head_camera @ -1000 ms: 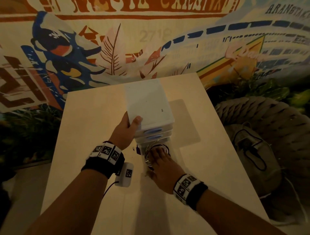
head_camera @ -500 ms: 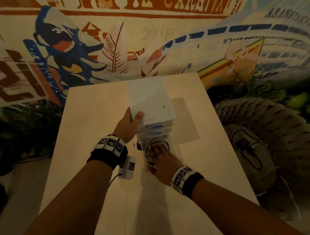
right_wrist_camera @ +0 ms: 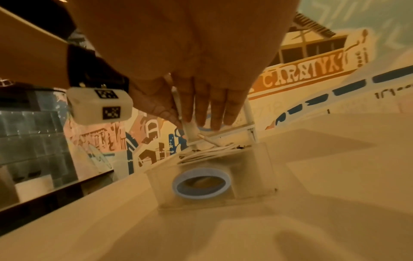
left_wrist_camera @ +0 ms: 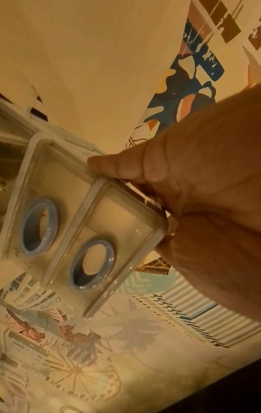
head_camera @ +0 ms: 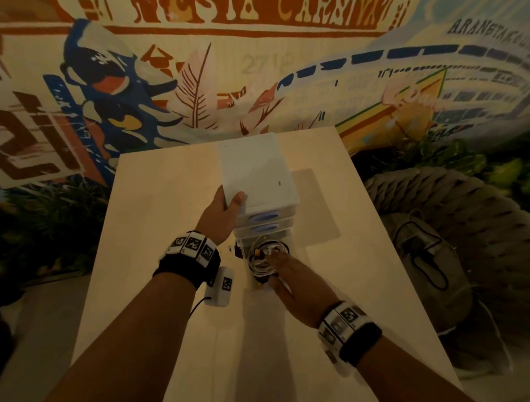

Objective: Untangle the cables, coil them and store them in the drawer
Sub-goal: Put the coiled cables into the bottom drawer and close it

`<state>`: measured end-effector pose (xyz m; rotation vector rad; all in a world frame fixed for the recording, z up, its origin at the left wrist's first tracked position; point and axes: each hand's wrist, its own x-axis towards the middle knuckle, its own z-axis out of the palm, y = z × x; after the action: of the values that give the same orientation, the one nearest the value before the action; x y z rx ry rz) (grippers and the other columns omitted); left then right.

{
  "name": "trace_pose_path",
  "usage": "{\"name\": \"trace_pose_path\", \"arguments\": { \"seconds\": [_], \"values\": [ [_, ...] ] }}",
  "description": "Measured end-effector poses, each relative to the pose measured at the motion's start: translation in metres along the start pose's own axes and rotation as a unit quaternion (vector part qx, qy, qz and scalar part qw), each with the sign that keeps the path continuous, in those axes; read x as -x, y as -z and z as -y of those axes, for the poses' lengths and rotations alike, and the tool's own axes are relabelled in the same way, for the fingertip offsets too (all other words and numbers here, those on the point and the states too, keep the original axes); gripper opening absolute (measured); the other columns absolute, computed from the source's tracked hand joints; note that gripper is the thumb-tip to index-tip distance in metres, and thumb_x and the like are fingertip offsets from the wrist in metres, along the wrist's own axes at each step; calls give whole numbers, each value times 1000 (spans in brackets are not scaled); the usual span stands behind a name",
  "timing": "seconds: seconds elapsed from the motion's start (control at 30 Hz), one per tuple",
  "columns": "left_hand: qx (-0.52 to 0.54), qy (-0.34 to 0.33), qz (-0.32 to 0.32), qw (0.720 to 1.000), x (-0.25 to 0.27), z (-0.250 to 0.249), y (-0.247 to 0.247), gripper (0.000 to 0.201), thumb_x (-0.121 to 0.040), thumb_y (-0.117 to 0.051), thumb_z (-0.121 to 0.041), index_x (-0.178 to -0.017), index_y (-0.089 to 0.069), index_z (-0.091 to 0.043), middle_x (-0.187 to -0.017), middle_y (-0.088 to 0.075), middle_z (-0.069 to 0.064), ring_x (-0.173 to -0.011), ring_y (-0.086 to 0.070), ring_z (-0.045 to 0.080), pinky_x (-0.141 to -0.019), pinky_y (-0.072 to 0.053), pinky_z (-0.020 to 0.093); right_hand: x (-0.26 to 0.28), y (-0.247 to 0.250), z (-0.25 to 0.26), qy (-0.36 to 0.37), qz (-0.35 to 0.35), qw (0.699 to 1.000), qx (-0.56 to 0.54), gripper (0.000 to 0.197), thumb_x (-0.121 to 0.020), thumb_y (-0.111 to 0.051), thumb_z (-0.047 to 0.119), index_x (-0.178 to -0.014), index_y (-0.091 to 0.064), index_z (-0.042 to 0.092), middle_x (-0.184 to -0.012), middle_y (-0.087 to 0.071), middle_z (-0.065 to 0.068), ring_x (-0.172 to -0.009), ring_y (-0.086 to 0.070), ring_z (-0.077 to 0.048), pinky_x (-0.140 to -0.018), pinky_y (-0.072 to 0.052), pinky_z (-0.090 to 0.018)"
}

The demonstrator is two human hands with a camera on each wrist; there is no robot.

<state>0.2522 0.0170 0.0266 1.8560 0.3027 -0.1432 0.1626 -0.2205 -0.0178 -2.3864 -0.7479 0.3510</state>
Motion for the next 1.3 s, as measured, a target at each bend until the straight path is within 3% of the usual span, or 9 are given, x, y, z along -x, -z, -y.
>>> {"name": "trace_pose_path", "arguments": {
  "seconds": [0.1, 0.17, 0.37, 0.47, 0.53, 0.93, 1.1, 1.17, 1.3],
  "values": [
    [-1, -4, 0, 1000, 1, -1, 0, 83, -72, -52, -87, -139, -42, -40, -133, -60, -7, -117, -61, 23, -99, -52, 55, 33, -8, -6, -118, -38, 992, -27, 38, -101, -34, 45, -100, -64, 22, -97, -64, 5, -88, -60, -14, -81, -49, -30],
    [1, -2, -2, 1000, 1, 0, 1, 87, -68, -52, -91, -138, -43, -40, -132, -61, -8, -117, -61, 22, -99, -52, 55, 46, -22, -10, -253, 36, 955, -148, 37, -104, -40, 41, -90, -67, 21, -89, -68, 4, -78, -64, -14, -75, -51, -29],
    [-38, -14, -17, 999, 3, 2, 0, 91, -69, -43, -95, -139, -41, -39, -131, -61, -3, -115, -63, 26, -95, -54, 54, 18, -45, -5, -445, -52, 584, -677, 23, -103, -48, 11, -106, -66, -2, -105, -68, -23, -92, -66, -38, -82, -55, -43],
    [-52, -13, -16, 998, 1, 2, 1, 91, -68, -41, -97, -138, -42, -38, -130, -62, -2, -113, -63, 28, -95, -54, 55, 4, -53, 9, -431, -107, 487, -752, 21, -100, -50, 7, -114, -61, -6, -106, -67, -25, -96, -63, -39, -86, -53, -45],
    [-50, -12, -12, 999, -1, 4, 2, 87, -69, -43, -96, -135, -44, -40, -130, -62, -3, -113, -63, 27, -94, -55, 55, -1, -61, 19, -419, -137, 471, -764, 19, -99, -52, 5, -113, -63, -1, -100, -69, -20, -95, -63, -35, -86, -53, -42],
    [-13, -18, 9, 1000, -1, 4, 5, 73, -78, -50, -86, -139, -42, -48, -134, -61, -13, -120, -61, 20, -97, -53, 53, -37, -59, 9, -417, -181, 559, -693, 14, -90, -67, 0, -100, -74, 5, -103, -74, -13, -104, -67, -28, -83, -54, -31],
    [-22, -25, 5, 999, 1, 3, 5, 78, -77, -45, -88, -141, -41, -44, -134, -61, -10, -118, -61, 21, -97, -53, 53, -37, -55, 13, -393, -194, 461, -772, 27, -97, -58, 8, -121, -64, -3, -121, -68, -23, -103, -66, -34, -95, -54, -41],
    [-26, -27, 5, 999, 3, 1, 4, 76, -80, -43, -85, -142, -40, -43, -134, -60, -10, -118, -61, 21, -98, -53, 52, -30, -43, 18, -429, -146, 545, -705, 25, -98, -61, 19, -110, -68, -1, -111, -71, -21, -91, -69, -32, -87, -56, -42],
    [-27, -28, -3, 999, 3, 2, 3, 68, -84, -44, -80, -142, -39, -45, -135, -60, -10, -119, -60, 21, -98, -53, 51, -21, -12, 25, -304, -178, 884, -308, 9, -93, -65, 28, -89, -70, 23, -90, -73, 4, -79, -68, -9, -71, -51, -27]
  ]
}}
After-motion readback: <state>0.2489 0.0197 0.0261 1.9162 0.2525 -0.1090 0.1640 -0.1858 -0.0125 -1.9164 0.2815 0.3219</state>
